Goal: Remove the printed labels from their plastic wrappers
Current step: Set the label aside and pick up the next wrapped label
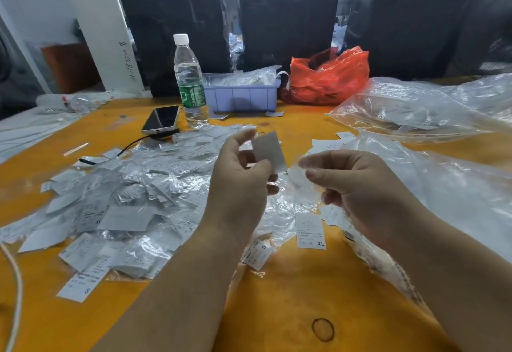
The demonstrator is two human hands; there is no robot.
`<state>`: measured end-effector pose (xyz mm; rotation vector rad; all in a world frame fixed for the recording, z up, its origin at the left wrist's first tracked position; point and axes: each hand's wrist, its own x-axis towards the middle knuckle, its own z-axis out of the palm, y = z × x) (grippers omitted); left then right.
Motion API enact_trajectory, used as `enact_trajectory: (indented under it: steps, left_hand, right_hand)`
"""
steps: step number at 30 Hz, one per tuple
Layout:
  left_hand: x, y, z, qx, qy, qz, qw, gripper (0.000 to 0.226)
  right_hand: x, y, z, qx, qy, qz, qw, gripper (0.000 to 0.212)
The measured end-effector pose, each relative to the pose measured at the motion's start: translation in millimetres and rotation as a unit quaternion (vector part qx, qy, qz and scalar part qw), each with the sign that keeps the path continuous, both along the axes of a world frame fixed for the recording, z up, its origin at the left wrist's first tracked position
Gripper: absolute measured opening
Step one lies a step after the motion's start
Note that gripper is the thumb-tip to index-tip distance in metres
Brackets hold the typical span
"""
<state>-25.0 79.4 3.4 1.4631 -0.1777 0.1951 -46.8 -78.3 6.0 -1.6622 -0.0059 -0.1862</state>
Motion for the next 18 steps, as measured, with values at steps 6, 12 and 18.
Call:
enact_trajectory:
  steps: [6, 12, 18]
  left_hand:
    - [2.4, 1.4, 0.8, 0.007, -0.009, 0.019, 1.0, 0.027]
    - [2.2, 2.5, 1.3, 0.008, 0.001, 0.035, 0.999, 0.046]
    - [-3.0, 0.3, 4.9, 0.045, -0.011, -0.03, 0.998, 0.033]
  right_hand:
    - [-2.6, 3.4, 3.6, -0.026, -0.024, 0.01, 0.999, 0.009]
    - [-3.4, 4.2, 2.9, -0.034, -0.035, 0.047, 0.998, 0.006]
    - [-4.6, 4.7, 1.9, -0.028, -0.035, 0.058, 0.997, 0.008]
